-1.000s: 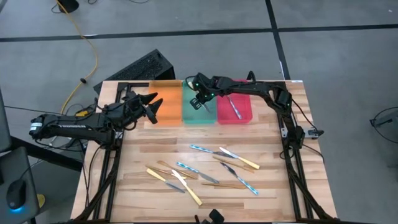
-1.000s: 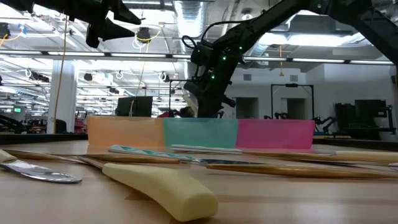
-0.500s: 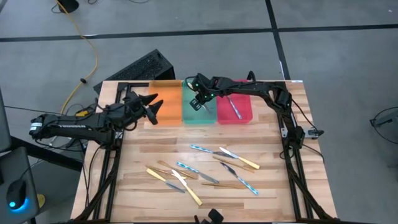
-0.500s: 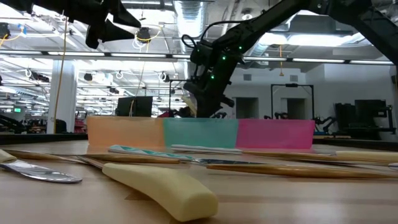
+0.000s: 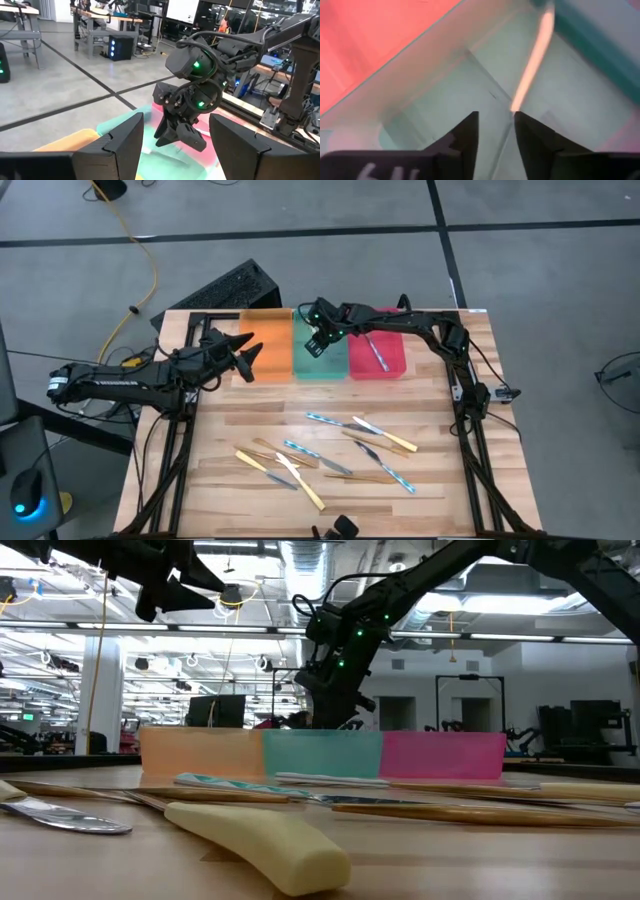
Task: Sort silverware by color (type)
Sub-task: Put the blue patterned table knife into the red bin
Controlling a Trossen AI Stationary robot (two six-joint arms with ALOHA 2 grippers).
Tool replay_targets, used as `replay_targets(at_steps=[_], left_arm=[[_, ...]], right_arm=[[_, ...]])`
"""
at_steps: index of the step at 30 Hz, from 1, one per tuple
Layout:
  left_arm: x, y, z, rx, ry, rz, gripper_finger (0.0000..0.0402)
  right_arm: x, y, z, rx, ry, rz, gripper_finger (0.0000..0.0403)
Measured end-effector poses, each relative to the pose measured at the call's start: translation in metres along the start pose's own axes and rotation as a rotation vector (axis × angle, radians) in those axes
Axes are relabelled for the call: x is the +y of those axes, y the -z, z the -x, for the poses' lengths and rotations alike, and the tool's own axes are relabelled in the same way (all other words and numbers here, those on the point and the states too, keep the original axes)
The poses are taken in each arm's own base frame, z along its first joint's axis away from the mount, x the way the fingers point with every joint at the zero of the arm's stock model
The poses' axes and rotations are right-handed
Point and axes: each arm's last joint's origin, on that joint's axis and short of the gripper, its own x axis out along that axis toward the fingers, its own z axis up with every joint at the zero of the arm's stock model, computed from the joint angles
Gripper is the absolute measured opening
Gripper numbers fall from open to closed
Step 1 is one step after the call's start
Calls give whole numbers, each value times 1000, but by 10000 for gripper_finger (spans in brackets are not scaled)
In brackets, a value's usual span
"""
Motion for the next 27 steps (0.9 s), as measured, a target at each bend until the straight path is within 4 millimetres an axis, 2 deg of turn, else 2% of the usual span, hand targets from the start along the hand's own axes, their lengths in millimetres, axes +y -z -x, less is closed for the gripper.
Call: replay_targets(at_steps=[3,6,10,14,20,24,27], left_arm=[[0,3,0,29,17,-31,208],[-1,5,0,69,88,-76,208],[-4,9,1,143,194,-107,208],[-8,12,3,206,367,-116,208],[-18,24,2,346,581,-123,208],[-25,44,4,510,611,-173,208],[-30,56,6,605,621,-196,208]], right_arm=[[0,-1,2,-8,-3,12,188],[1,-7,19,-39,-21,26,199],[-1,-19,66,-119,-58,43,199],[-1,-24,125,-206,-88,73,193],[0,-16,211,-330,-134,93,187],[2,-5,250,-374,-162,108,186],[4,4,271,-391,-180,121,186]])
